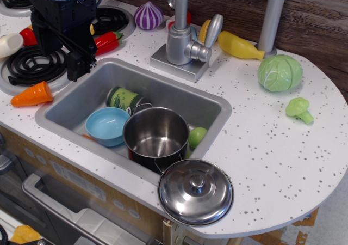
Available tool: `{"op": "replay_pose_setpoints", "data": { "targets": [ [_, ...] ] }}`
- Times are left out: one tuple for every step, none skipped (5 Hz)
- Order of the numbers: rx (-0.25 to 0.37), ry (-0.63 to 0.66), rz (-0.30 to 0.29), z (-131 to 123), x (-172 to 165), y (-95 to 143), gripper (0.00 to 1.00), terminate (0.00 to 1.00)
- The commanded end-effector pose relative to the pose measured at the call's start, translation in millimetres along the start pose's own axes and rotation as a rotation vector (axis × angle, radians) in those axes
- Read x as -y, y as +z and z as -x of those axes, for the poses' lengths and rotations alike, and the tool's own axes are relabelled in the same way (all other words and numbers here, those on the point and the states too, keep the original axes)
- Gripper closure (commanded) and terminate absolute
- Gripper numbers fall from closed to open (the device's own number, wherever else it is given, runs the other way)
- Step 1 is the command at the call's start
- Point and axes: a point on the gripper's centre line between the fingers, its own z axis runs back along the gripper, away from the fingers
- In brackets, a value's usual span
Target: Put broccoli in pot or pan
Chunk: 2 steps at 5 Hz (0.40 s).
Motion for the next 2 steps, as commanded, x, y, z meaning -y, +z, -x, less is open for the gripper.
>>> {"op": "replay_pose_setpoints", "data": {
  "targets": [
    [0.0, 0.0, 0.0, 0.0, 0.0, 0.0, 0.0, 0.0],
    [-0.033, 0.085, -0.026, -45.3, 33.3, 19.8, 0.0, 0.0]
  ]
}}
